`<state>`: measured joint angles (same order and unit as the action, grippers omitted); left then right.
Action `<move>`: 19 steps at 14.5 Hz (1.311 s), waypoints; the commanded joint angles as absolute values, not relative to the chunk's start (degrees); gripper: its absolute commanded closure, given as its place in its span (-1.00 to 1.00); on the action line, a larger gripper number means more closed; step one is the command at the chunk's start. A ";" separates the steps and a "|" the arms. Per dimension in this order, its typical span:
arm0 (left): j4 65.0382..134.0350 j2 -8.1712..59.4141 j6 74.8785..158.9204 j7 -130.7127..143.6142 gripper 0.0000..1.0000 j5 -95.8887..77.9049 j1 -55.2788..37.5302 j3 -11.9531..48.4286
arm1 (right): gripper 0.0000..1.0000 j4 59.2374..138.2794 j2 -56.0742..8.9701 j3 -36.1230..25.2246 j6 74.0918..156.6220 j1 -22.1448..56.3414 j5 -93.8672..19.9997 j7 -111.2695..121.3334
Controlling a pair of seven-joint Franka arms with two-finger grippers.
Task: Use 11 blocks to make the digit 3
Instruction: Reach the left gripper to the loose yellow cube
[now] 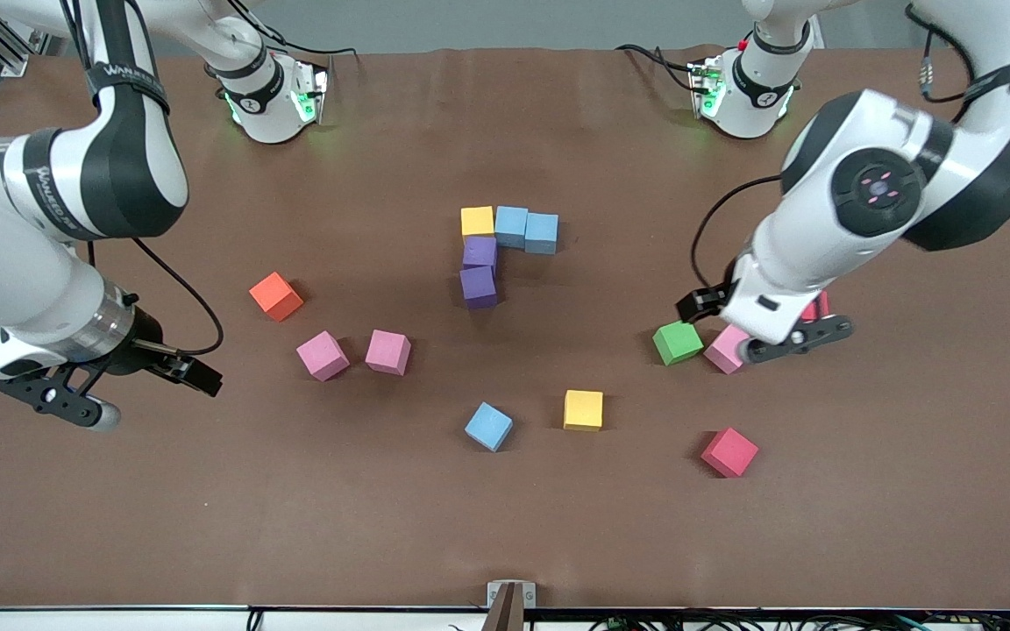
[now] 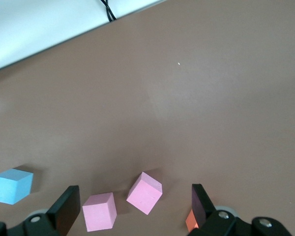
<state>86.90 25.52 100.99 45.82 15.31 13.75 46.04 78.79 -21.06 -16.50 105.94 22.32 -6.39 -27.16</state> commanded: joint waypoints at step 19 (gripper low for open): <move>73.65 49.48 123.84 20.03 -0.99 21.62 -17.58 19.95 | -1.00 80.25 -13.01 8.96 98.70 -5.71 3.87 -9.67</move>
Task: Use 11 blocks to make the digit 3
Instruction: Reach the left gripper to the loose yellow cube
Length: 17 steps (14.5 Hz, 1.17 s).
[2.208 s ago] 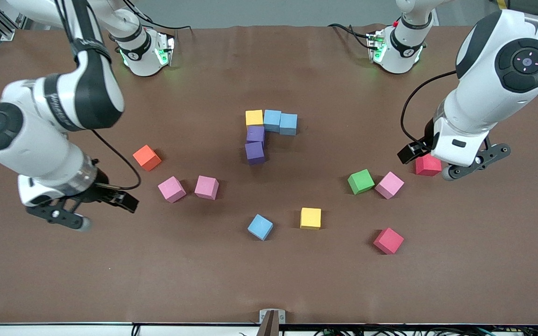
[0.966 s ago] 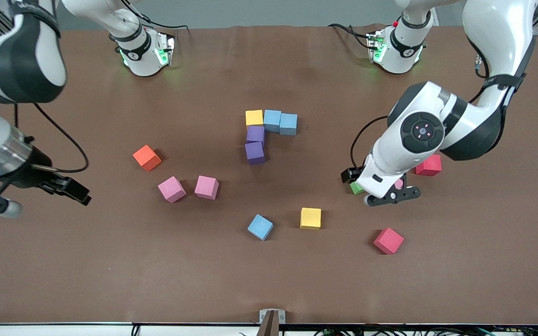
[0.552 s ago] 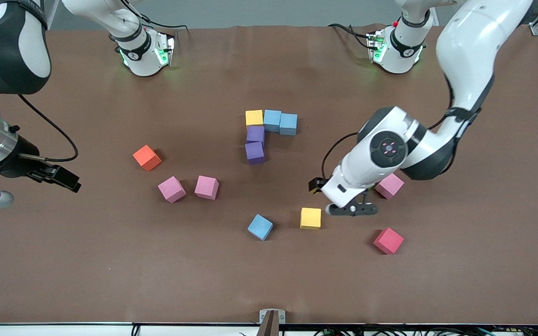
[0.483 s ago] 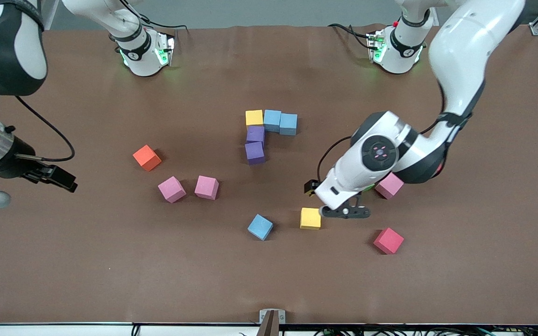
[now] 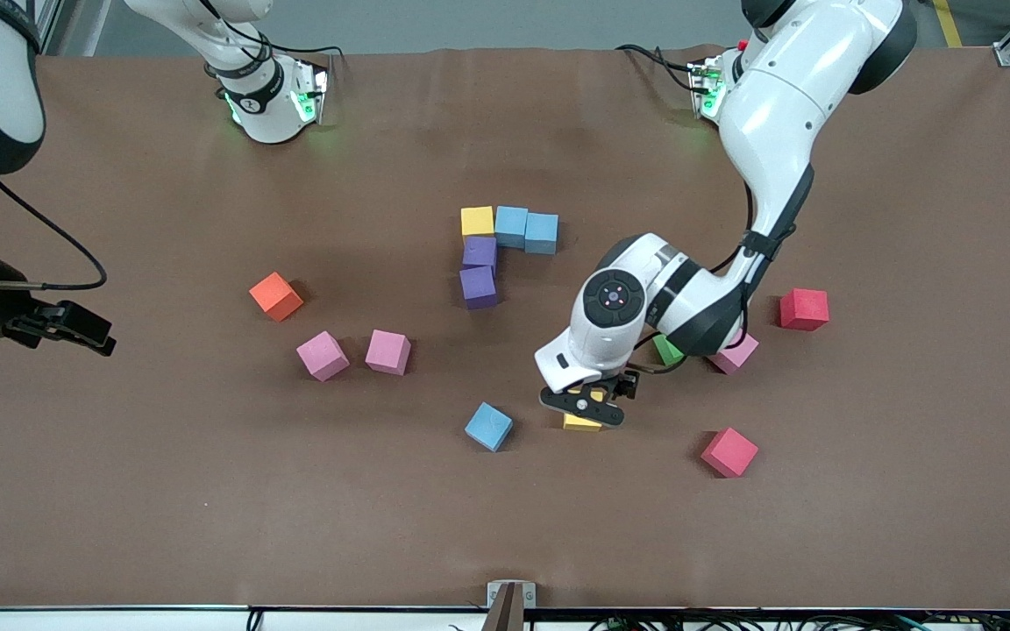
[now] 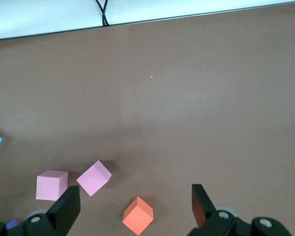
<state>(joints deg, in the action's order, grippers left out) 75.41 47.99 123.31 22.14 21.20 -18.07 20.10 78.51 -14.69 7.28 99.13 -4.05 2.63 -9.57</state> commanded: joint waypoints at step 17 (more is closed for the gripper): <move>71.98 54.05 132.36 37.97 -0.99 16.43 -17.14 18.63 | -1.00 79.80 -13.10 9.14 97.47 -6.24 3.69 -9.23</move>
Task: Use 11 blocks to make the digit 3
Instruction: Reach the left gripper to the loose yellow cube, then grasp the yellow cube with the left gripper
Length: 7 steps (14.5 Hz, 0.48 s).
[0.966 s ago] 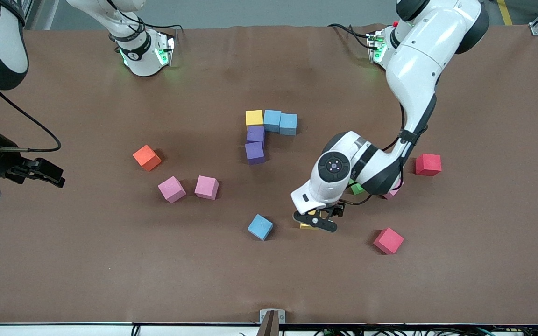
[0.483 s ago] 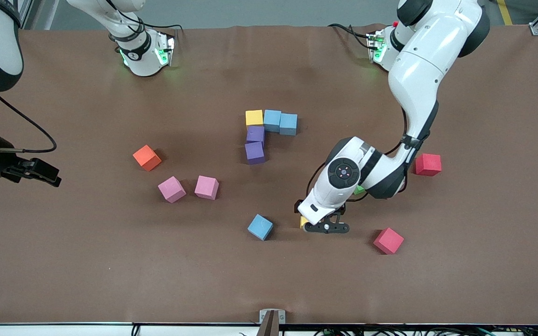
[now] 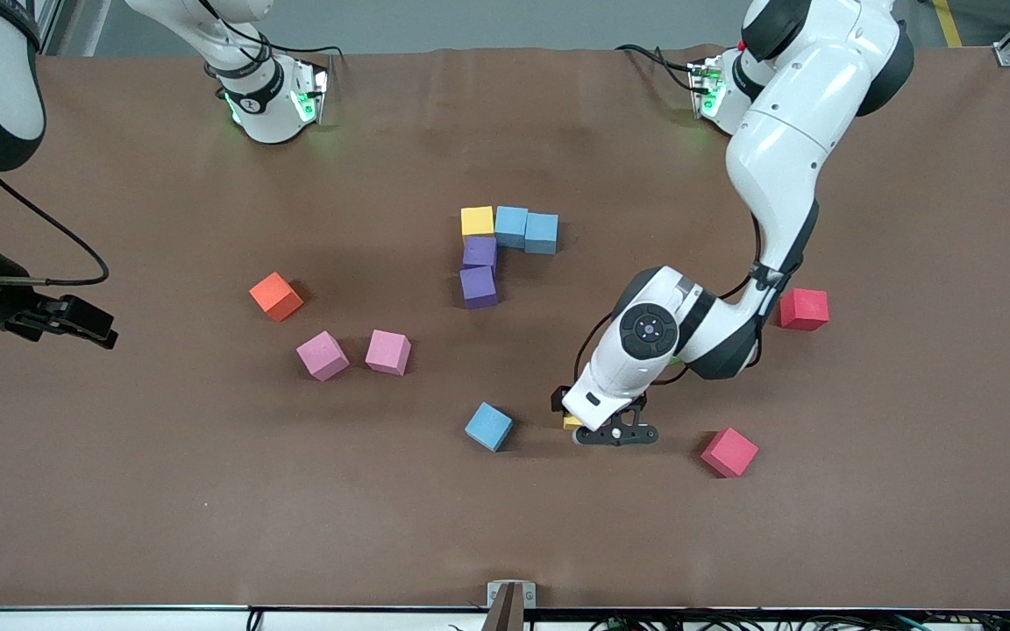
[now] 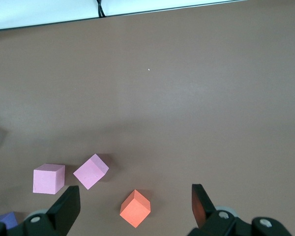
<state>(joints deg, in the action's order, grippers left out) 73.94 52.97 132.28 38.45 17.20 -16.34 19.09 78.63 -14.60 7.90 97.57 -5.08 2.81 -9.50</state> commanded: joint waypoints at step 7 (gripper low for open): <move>72.33 54.59 134.65 29.79 0.16 16.61 -16.70 18.11 | -1.00 79.80 -13.45 9.14 97.47 -6.15 3.60 -9.23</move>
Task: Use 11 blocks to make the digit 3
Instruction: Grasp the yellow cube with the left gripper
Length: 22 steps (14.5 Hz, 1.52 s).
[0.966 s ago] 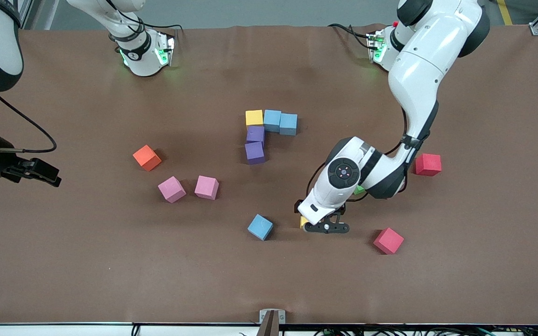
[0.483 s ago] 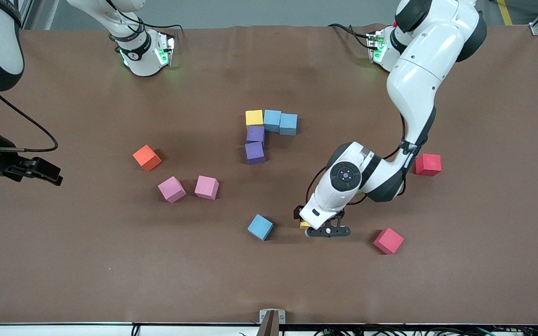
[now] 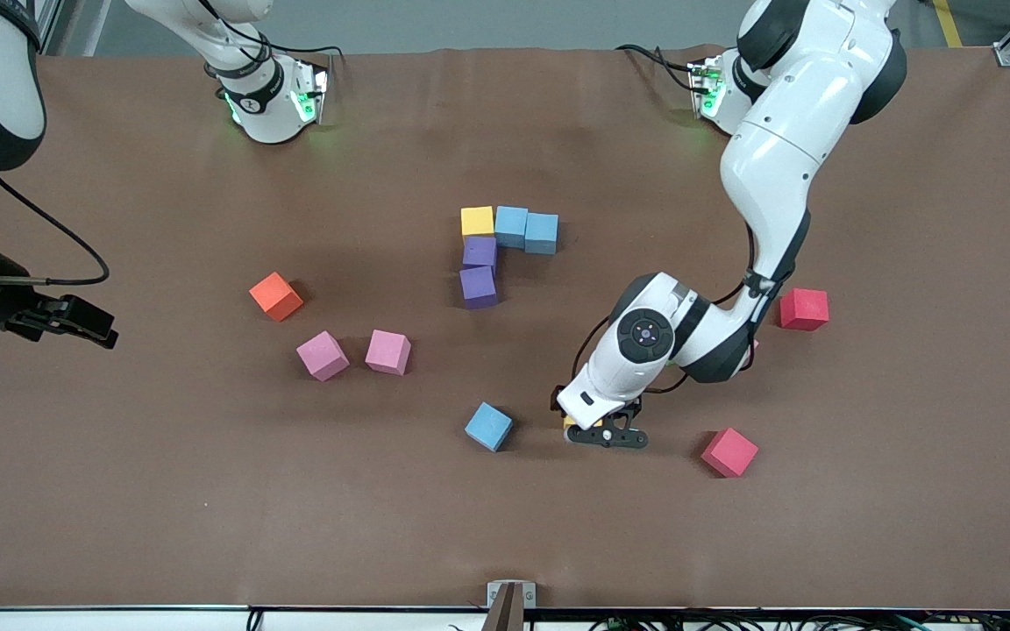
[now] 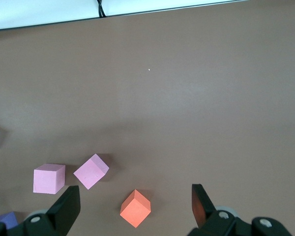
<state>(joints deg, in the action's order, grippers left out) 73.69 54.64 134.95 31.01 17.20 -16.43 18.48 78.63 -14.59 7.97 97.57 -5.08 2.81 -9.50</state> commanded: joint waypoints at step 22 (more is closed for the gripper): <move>94.21 31.38 116.53 115.08 0.54 16.61 -14.94 28.21 | -1.00 79.80 -13.45 9.23 97.47 -5.98 3.52 -9.32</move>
<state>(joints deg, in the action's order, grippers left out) 90.52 33.10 113.79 106.08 17.15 -15.04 28.11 78.66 -14.59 8.27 97.57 -5.08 2.81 -9.50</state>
